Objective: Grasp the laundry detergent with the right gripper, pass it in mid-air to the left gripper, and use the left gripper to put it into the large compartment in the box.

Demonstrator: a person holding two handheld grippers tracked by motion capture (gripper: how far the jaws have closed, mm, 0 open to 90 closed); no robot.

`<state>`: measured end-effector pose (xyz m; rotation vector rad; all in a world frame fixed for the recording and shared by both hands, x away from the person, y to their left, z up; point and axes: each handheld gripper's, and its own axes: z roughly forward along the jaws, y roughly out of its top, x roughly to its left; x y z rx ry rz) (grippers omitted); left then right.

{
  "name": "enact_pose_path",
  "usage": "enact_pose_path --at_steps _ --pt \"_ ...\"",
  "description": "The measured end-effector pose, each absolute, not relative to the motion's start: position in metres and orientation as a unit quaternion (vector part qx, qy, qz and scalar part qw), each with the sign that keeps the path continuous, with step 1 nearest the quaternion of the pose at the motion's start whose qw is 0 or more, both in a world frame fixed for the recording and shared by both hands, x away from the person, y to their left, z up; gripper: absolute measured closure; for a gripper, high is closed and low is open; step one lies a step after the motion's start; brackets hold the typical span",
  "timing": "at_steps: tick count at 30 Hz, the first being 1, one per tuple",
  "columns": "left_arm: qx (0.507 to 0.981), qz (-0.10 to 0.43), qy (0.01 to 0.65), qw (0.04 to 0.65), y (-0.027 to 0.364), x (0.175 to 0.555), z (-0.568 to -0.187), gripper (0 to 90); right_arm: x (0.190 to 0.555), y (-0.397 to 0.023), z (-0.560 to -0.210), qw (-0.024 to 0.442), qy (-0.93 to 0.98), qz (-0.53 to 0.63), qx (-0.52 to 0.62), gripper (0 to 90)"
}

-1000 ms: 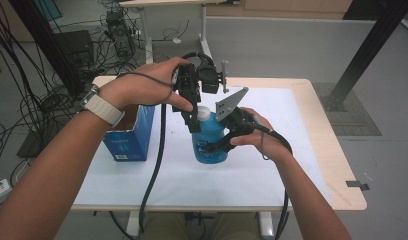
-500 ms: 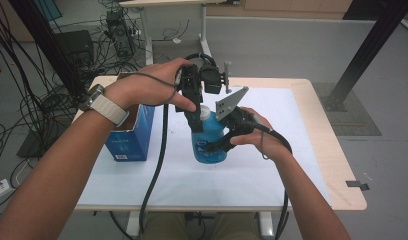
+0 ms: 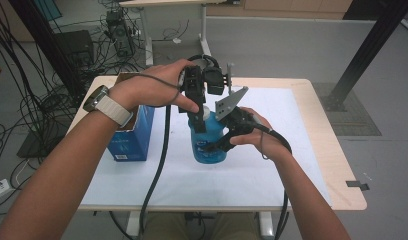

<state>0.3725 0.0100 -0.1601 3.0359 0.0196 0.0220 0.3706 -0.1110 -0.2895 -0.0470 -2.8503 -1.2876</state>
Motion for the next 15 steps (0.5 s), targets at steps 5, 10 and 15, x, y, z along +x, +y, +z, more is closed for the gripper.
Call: enact_pose_path --at_steps 5,10,15 --pt "0.999 0.006 0.006 0.053 0.0096 0.3724 -0.1605 7.9 0.3705 -0.1111 -0.2898 0.008 -0.911 -0.413 -0.017 44.4" --pt "0.999 0.006 0.006 0.054 0.0101 0.3725 -0.161 8.2 0.3706 -0.1108 -0.2904 0.009 -0.911 -0.412 -0.016 44.3" --pt "0.998 0.006 0.007 0.055 0.0115 0.3727 -0.161 8.2 0.3707 -0.1106 -0.2904 0.009 -0.911 -0.412 -0.017 44.3"
